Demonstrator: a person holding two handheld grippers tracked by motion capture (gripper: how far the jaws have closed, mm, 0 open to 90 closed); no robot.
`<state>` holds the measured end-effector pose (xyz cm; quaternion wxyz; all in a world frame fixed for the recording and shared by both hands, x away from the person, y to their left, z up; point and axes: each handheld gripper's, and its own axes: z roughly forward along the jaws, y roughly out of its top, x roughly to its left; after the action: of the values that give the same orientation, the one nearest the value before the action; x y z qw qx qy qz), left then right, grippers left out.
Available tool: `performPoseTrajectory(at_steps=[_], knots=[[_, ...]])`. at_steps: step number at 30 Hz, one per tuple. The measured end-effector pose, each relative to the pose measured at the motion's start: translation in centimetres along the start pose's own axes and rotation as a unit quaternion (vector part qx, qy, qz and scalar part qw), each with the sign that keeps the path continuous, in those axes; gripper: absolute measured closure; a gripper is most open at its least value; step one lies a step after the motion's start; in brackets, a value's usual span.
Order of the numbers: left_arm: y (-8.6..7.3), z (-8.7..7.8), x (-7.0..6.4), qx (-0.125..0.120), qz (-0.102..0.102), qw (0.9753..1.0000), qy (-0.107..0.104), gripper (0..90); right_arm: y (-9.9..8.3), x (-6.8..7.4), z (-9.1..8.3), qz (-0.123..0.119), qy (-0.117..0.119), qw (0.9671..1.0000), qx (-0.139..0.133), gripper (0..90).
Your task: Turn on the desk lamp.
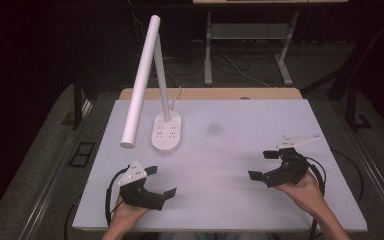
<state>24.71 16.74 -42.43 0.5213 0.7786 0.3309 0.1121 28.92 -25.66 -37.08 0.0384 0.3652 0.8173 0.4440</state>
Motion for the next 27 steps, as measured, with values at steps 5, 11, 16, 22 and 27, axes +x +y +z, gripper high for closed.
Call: performPoseTrajectory(at_steps=[5, 11, 16, 22, 27], knots=[[0.0, 0.1, 0.0, 0.002, 0.001, 1.0, -0.001, 0.0, 1.0, -0.1, 0.4, -0.005, 0.004, 1.0, -0.001, 0.4], [0.0, 0.0, 0.0, 0.002, 0.0, 1.0, 0.001, 0.0, 2.3, -0.2, 0.9, -0.011, 0.011, 0.9999, 0.001, 0.4], [0.0, 0.1, 0.1, 0.003, 0.0, 1.0, 0.0, 0.0, 3.2, 0.1, 1.3, -0.015, 0.015, 0.9998, 0.004, 0.4], [0.0, 0.0, 0.1, 0.003, 0.001, 1.0, 0.0, 0.0, 4.4, 0.5, 2.1, -0.024, 0.02, 0.9995, 0.007, 0.4], [0.0, 0.0, 0.1, 0.002, 0.001, 1.0, 0.0, 0.0, 5.6, 0.3, 3.0, -0.024, 0.026, 0.9993, 0.011, 0.4]])
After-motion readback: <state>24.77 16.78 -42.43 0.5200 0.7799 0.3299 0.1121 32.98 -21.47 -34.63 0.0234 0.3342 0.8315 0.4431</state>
